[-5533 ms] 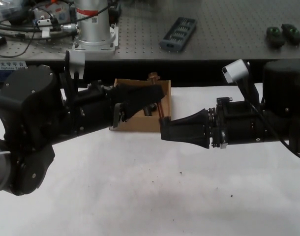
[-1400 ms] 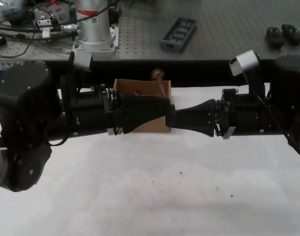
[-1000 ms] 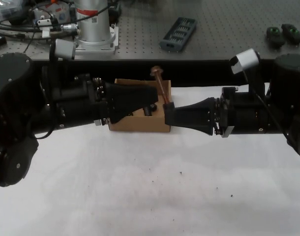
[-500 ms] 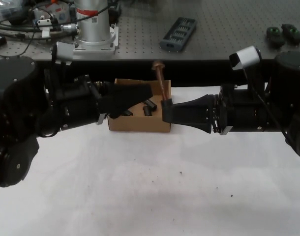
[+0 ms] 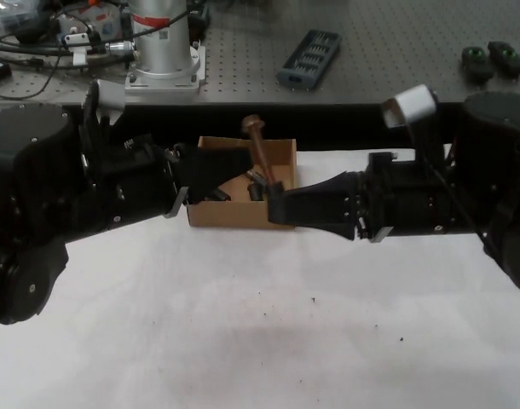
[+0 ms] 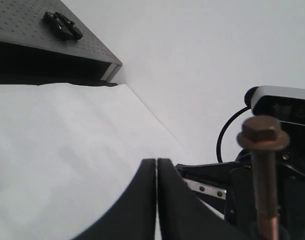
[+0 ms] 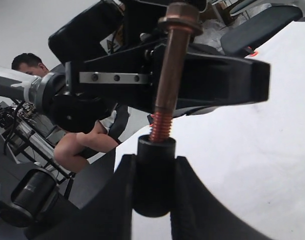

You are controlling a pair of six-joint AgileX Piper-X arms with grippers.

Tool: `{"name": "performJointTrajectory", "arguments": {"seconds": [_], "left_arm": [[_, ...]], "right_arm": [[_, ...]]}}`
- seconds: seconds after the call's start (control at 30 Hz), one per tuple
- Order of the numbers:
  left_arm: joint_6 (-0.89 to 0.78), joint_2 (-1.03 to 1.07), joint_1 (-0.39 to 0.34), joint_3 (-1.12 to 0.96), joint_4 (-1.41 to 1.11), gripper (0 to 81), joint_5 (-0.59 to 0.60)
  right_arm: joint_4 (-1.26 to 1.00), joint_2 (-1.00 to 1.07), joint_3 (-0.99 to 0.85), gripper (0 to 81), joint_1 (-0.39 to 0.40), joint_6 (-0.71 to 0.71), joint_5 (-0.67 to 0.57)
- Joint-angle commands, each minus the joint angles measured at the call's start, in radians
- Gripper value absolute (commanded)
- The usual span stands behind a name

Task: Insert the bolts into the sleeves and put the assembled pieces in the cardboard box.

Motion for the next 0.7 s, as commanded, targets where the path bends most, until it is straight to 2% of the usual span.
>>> {"name": "performJointTrajectory", "arguments": {"seconds": [0.0,0.1,0.57,0.67], "left_arm": [[-0.057,-0.011,0.000,-0.010,-0.006,0.6,0.049],[-0.077,-0.011,0.000,-0.010,-0.006,0.6,0.104],[-0.106,-0.011,0.000,-0.054,-0.019,0.6,0.133],[-0.129,-0.011,0.000,-0.073,-0.019,0.6,0.172]], "right_arm": [[-0.023,-0.004,-0.010,4.3,0.000,0.007,0.003],[-0.023,-0.004,-0.010,4.3,0.000,0.007,0.003],[-0.021,-0.004,-0.008,4.3,-0.001,0.007,0.003],[0.000,-0.004,-0.008,4.3,-0.001,-0.003,0.007]]}}
